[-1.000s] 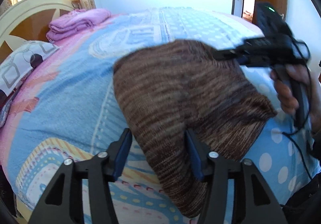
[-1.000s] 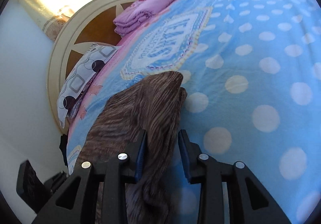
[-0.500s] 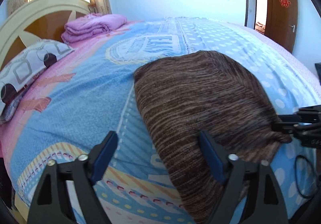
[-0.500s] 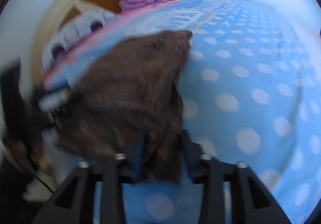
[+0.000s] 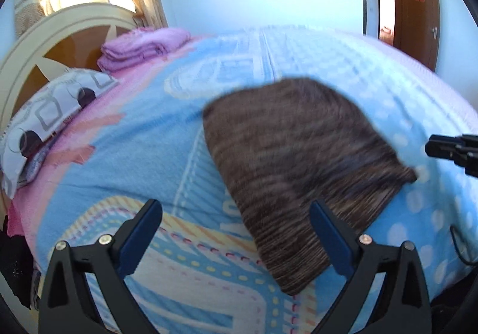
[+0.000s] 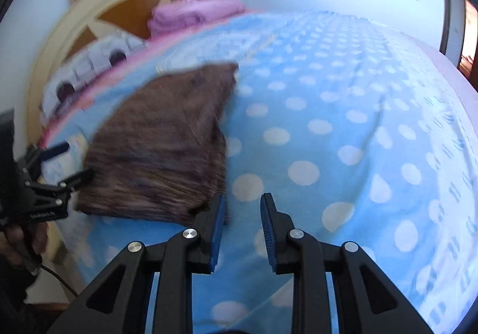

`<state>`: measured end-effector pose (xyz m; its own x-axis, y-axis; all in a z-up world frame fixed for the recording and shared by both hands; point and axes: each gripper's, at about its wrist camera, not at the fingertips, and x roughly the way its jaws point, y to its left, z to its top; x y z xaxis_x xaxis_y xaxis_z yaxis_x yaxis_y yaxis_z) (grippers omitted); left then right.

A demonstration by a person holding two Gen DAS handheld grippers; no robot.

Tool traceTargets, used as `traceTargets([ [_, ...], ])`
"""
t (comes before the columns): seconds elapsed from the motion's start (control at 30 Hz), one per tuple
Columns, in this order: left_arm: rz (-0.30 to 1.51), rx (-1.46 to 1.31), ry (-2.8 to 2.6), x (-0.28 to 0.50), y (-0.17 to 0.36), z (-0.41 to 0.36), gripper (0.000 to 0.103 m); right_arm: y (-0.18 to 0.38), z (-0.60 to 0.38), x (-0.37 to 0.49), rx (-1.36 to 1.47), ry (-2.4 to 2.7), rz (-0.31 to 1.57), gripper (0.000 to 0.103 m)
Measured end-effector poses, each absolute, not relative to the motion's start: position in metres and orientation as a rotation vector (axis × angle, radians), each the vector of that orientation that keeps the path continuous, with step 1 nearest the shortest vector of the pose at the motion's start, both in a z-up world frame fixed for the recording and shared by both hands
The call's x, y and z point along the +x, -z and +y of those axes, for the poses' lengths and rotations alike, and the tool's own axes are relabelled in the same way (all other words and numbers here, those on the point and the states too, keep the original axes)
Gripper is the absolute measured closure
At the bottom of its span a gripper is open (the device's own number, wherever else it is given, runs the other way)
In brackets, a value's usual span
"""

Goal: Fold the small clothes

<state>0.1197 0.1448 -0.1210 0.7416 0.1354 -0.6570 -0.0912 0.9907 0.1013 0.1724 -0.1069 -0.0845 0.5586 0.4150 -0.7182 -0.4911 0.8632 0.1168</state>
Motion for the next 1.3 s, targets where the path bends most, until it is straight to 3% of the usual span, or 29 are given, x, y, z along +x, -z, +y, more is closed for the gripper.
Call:
traceTargets([
  [0.13, 0.638, 0.011, -0.151, 0.107, 0.09, 0.15, 0.002, 0.046, -0.1, 0.14, -0.114, -0.553, 0.664, 0.059],
  [0.2, 0.599, -0.005, -0.159, 0.099, 0.079, 0.15, 0.002, 0.032, -0.094, 0.127, -0.142, -0.552, 0.606, 0.055],
  [0.43, 0.525, -0.026, -0.165, 0.088, 0.057, 0.153, 0.0, 0.014, -0.08, 0.108, -0.18, -0.559, 0.545, 0.054],
  [1.3, 0.547, -0.029, -0.161, 0.091, 0.064, 0.152, 0.0, 0.018, -0.076, 0.103, -0.178, -0.579, 0.553, 0.054],
])
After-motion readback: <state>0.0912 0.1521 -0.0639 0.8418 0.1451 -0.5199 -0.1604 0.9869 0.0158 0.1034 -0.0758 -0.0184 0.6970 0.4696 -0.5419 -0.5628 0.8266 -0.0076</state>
